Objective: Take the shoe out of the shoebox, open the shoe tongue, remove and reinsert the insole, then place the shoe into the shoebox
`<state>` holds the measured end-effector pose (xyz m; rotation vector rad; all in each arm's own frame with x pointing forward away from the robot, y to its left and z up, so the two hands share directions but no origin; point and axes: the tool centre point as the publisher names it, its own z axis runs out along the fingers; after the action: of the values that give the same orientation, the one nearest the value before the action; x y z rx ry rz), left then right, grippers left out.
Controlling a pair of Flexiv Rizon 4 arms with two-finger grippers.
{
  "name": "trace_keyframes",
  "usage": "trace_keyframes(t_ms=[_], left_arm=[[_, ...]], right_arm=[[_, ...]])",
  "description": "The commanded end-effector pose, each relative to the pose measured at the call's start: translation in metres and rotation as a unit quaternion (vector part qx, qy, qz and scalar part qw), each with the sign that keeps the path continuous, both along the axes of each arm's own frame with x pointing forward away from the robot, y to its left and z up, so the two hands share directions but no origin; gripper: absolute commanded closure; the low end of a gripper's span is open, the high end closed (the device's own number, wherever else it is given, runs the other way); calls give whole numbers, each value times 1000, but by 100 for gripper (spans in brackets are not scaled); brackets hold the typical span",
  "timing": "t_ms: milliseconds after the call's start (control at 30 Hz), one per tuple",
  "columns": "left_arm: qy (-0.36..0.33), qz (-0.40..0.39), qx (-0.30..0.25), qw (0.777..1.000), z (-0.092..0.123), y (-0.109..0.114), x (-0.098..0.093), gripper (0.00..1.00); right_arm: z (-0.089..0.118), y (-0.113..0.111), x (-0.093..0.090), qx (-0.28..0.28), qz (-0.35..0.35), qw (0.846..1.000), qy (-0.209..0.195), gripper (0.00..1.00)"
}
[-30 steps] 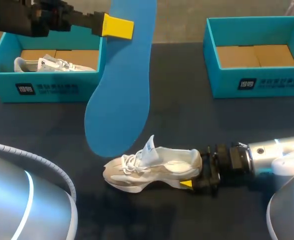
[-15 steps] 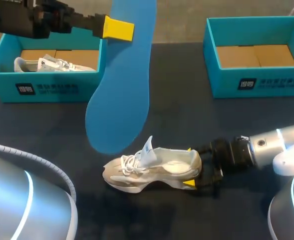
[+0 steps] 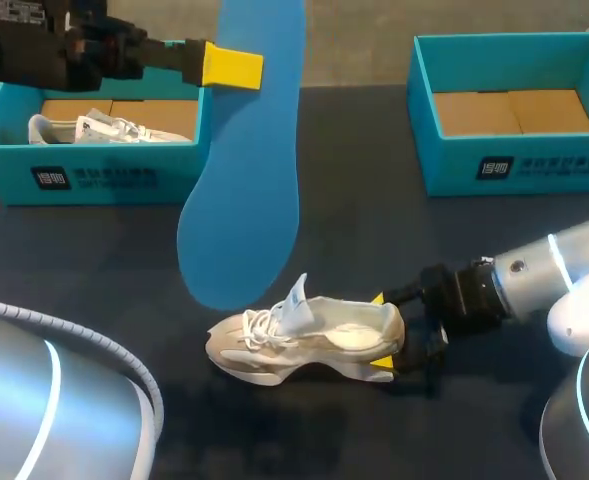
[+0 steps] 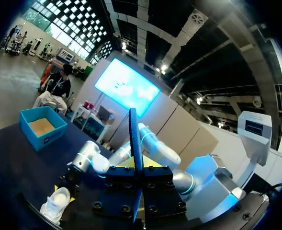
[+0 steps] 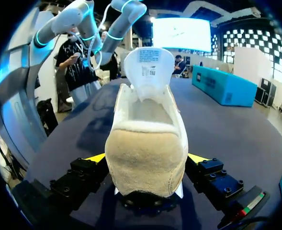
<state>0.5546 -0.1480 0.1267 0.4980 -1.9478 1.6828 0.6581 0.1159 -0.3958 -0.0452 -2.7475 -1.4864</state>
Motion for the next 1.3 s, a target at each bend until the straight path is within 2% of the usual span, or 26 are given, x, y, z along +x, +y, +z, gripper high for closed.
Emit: trace_keyframes(t_ms=[33, 233, 333, 633, 867, 1100, 1233, 1300], left_arm=[[0, 2, -3, 1000, -4, 0, -2, 100], [0, 2, -3, 1000, -4, 0, -2, 100], [0, 2, -3, 1000, -4, 0, -2, 100], [0, 2, -3, 1000, -4, 0, -2, 100], [0, 2, -3, 1000, -4, 0, -2, 100], [0, 2, -3, 1000, -4, 0, -2, 100], [0, 2, -3, 1000, -4, 0, -2, 100], [0, 2, -3, 1000, -4, 0, -2, 100]], right_arm=[[9, 0, 2, -111, 5, 994, 12, 0], [16, -1, 2, -154, -1, 988, 25, 0], [20, -1, 2, -192, -3, 981, 37, 0], [31, 2, 3, -292, -14, 955, 43, 0], [38, 6, 4, -369, -18, 928, 52, 0], [46, 13, 7, -420, -22, 905, 62, 0], [52, 14, 9, -428, -35, 900, 70, 0], [58, 13, 9, -440, -50, 893, 77, 0]])
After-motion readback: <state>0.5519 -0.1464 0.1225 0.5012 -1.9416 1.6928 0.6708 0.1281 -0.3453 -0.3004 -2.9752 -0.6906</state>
